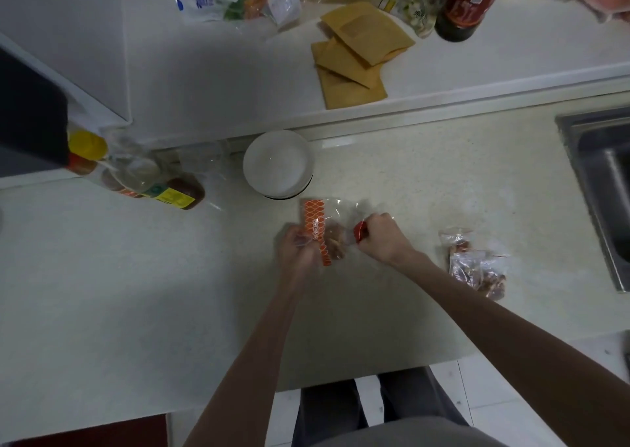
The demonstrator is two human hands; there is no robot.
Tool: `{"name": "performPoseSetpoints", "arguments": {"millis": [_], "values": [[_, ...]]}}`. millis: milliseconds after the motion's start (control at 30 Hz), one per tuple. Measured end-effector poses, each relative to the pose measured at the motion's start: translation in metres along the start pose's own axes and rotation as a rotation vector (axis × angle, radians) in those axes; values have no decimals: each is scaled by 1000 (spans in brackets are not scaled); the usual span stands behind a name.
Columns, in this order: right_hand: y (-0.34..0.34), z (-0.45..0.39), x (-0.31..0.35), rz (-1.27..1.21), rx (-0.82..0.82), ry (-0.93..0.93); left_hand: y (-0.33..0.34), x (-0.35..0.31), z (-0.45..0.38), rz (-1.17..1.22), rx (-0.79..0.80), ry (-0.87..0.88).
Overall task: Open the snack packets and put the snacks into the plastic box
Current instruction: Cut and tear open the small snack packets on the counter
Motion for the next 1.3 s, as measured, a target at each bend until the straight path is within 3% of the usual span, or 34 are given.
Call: {"name": "performPoseSetpoints", "arguments": {"millis": [200,467,733,900,1100,1300], "values": [[16,-4,-16,-225,50,58,1,-6,4,-13,50,2],[32,-3,-31,-537,-58,313,-10,7,-7,126,57,-69],[34,-1,-30,-658,-95,265,-39,28,-24,-79,-107,-45],[22,8,-32,-734,-83,201,-49,25,-28,-161,-113,-9],[19,12,-57,-756,-86,301,-56,23,-30,-240,-140,10],[7,25,-81,-960,-85,306,-56,23,-25,-292,-155,17]]}}
Point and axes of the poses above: each hand's wrist, its own z-axis away from the middle knuckle, its own y-axis out of the palm, x = y × z, the point moved 6 cm from there along -z, towards the middle knuckle, and after that the axes turned 3 degrees about z, right-handed, at the moved point
